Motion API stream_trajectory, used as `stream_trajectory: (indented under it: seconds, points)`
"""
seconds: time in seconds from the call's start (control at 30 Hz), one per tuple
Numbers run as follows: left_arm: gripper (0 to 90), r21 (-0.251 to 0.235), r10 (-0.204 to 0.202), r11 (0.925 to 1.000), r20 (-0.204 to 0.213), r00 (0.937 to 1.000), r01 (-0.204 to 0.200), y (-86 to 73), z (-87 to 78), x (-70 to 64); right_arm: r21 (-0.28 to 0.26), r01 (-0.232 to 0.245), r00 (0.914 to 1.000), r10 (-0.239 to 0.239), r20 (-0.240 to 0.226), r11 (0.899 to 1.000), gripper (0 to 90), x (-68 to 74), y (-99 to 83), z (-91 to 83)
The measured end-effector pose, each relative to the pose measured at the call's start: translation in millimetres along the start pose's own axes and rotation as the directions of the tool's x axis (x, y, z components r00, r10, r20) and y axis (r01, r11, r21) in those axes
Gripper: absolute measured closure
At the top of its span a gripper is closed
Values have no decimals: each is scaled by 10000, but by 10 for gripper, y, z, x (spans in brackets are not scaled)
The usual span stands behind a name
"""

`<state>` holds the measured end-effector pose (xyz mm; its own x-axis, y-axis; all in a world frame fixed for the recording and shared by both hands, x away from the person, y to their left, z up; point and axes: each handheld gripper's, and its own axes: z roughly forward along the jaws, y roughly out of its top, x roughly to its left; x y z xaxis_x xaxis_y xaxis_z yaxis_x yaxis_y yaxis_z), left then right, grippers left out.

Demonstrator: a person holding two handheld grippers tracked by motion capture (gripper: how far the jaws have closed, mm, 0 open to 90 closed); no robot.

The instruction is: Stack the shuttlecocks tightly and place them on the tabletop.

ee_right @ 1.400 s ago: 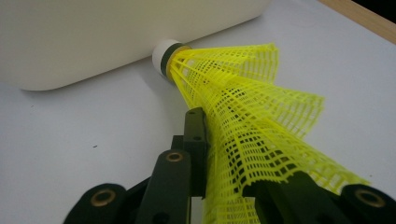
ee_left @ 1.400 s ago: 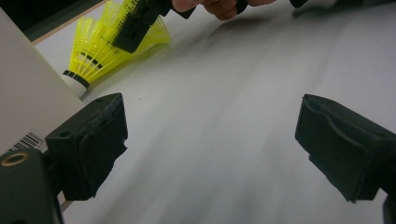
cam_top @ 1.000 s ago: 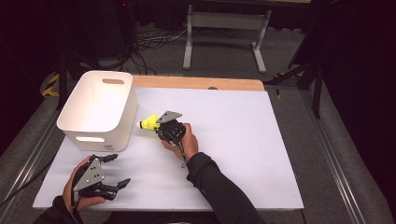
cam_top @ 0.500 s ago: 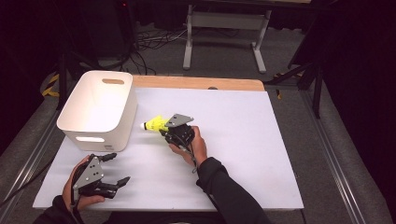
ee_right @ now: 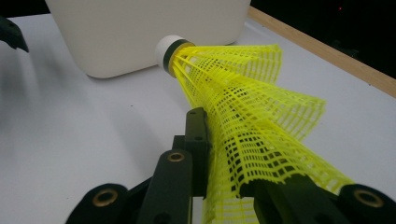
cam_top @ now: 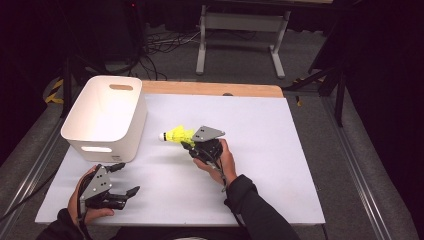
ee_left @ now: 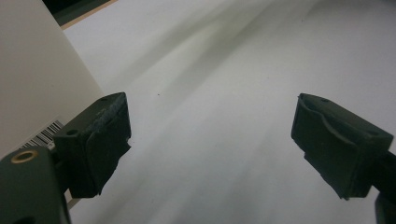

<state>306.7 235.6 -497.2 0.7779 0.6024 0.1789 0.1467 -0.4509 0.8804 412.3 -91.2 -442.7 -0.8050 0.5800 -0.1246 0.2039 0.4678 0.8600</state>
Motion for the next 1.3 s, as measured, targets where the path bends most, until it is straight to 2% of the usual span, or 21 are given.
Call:
stream_trajectory:
  seconds: [0.27, 0.77, 1.3]
  points:
    - [128, -20, -8, 10000, 136, 9999, 8, 72, 102, 27, -247, -44, 9999, 40, -138, 9997, 807, -1, -103, -207]
    - [129, -157, 425, 9990, 638, 9971, -416, 331, 375, -16, -317, 210, 9984, -226, -511, 9993, 806, 94, -240, -592]
    - [127, -297, 621, 9978, 1193, 9909, -590, 475, 572, -56, -51, 241, 9974, -243, -684, 9997, 806, 103, -365, -698]
